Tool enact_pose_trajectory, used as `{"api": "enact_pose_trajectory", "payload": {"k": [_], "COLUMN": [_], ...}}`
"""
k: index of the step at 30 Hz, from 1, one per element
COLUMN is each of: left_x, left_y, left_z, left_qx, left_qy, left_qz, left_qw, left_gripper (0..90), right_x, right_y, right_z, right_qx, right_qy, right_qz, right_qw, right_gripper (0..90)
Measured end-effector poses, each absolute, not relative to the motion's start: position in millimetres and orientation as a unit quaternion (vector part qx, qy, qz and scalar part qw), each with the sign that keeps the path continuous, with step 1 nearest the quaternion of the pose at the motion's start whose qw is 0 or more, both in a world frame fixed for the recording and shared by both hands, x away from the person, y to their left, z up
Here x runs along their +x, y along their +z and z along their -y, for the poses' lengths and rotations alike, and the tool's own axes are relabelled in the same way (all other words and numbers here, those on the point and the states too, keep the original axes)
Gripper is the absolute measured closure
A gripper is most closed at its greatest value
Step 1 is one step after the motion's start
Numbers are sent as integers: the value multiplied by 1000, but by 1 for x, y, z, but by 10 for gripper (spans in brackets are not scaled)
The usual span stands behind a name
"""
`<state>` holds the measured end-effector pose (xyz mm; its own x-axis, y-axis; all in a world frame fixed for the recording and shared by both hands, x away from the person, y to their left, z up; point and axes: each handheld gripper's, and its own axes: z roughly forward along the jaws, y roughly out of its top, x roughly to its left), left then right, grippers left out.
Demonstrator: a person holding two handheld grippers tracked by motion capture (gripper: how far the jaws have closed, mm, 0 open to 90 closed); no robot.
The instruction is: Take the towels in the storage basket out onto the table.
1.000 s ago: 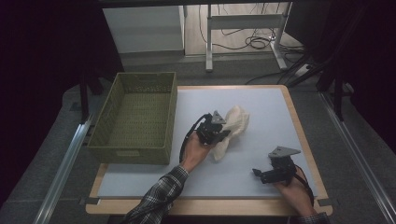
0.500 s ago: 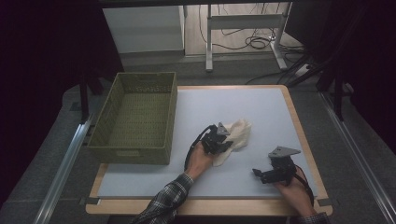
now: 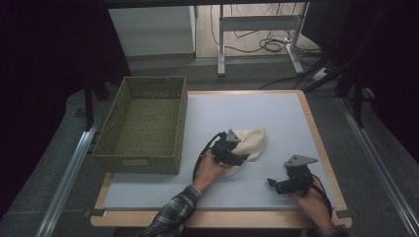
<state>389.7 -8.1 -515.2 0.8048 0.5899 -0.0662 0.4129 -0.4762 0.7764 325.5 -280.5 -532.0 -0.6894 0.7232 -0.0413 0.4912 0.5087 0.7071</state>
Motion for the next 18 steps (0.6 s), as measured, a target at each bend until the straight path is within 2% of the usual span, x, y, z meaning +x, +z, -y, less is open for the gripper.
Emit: {"api": "enact_pose_trajectory", "payload": {"k": [5, 11, 14, 15, 16, 17, 18], "left_x": [376, 363, 355, 349, 349, 346, 343], "left_y": [-507, -508, -511, -514, -514, -516, -519], "left_z": [-6, -17, -24, -27, -27, -28, -29], "left_qx": [852, 856, 857, 856, 856, 856, 857], "left_qy": [120, 125, 125, 121, 121, 120, 120], "left_qz": [-288, -282, -279, -279, -279, -278, -277], "left_qw": [420, 414, 415, 417, 417, 418, 417], "left_gripper": [279, 272, 333, 357, 379, 397, 397], "right_x": [326, 326, 326, 326, 326, 326, 326], "right_y": [-532, -532, -532, -531, -531, -530, -530], "right_z": [280, 280, 281, 282, 282, 284, 284], "right_qx": [356, 356, 358, 359, 359, 369, 369], "right_qy": [344, 344, 345, 346, 346, 350, 350], "right_qz": [-852, -853, -852, -850, -850, -844, -844], "right_qw": [168, 169, 167, 169, 169, 171, 171], "right_gripper": [48, 48, 61, 98, 98, 169, 169]}}
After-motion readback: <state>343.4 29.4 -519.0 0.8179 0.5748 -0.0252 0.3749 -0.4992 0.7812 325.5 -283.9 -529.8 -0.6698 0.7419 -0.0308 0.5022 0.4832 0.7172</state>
